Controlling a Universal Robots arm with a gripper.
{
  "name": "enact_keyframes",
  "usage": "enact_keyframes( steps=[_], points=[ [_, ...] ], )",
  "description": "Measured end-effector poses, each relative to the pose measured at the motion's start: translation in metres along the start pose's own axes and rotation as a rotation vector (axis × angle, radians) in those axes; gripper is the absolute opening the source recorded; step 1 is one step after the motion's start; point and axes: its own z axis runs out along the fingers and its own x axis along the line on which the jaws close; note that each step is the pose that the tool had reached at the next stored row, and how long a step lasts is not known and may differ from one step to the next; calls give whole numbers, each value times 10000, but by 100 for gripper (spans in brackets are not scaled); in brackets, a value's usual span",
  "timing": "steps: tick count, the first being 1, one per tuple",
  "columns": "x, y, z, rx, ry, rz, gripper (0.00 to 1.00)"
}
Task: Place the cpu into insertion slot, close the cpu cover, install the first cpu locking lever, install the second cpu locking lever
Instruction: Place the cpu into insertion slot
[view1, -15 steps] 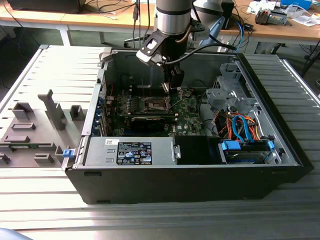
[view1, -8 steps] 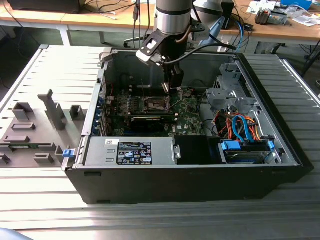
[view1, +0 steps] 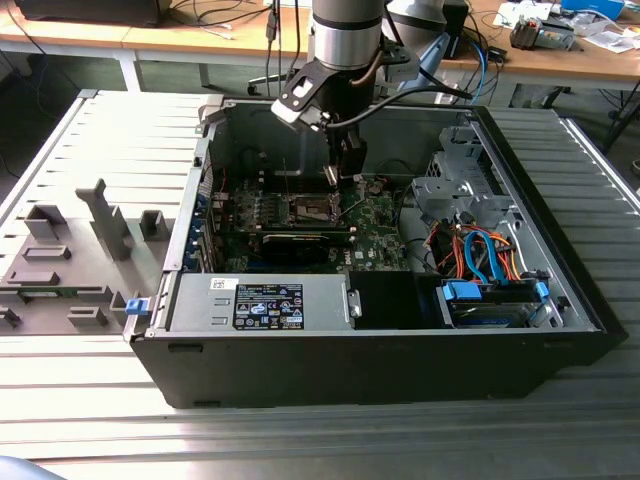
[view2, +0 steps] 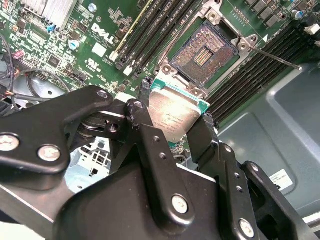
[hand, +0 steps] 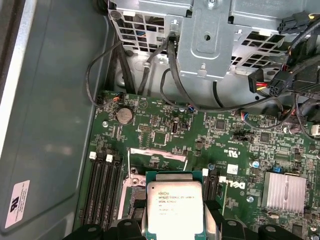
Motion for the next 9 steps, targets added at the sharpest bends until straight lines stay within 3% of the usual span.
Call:
enact_keyframes(
  steps=[9],
  points=[
    [0,0,0,6,-38,204,54]
  ],
)
